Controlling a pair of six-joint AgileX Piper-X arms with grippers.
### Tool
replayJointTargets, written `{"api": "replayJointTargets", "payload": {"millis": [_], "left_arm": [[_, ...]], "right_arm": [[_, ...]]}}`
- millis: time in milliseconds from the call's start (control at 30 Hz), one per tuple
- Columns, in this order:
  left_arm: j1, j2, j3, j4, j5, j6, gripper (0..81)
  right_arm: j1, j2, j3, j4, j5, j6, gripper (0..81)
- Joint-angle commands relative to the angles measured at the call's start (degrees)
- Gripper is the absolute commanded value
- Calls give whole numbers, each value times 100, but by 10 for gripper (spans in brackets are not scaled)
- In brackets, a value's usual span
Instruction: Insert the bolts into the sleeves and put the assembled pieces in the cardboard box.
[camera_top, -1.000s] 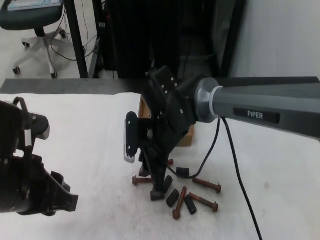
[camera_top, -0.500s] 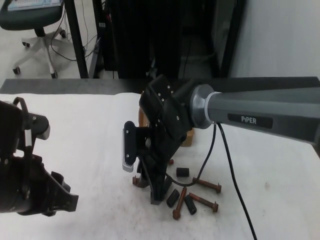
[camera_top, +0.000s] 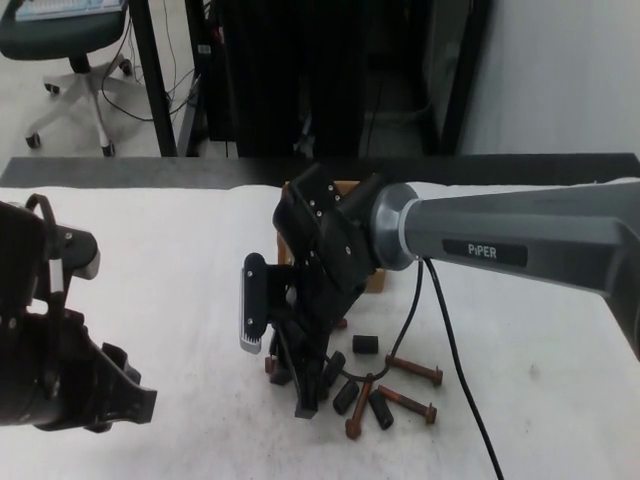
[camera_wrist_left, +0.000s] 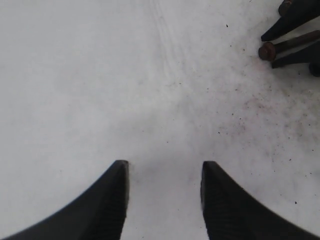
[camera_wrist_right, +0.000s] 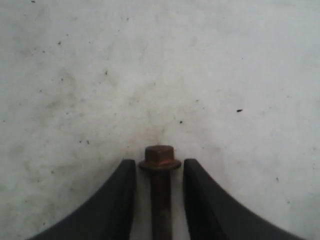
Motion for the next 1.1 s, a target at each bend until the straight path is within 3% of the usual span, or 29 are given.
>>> {"api": "replayJointTargets", "payload": {"millis": [0,167,433,533,633,700,867,1067], "left_arm": [[1,-60,-40,-14,-48,11,433],[1,-60,-40,-14,-48,11,433],[1,-60,-40,-17,-22,11,433],[1,-60,-40,-17,-22,11,433],[1,-60,-40,-17,-22,11,433],[1,-60,-40,-17,-22,11,433],[1,-60,-40,-17,-22,11,433],[1,-60,-40,-17,-22,11,433]], "right_arm": [[30,83,-28,-103,-60,6,302],[30,138,-28,-60,-25,6,167],[30,136,-28,115,223,6,159],[30,136,-28,208,223,6,199],[30,136,-28,274,253,109,351],[30,136,-28,271,367,138,403],[30,136,-28,287,565,139,342],[30,136,-28,494,581,139,338]]}}
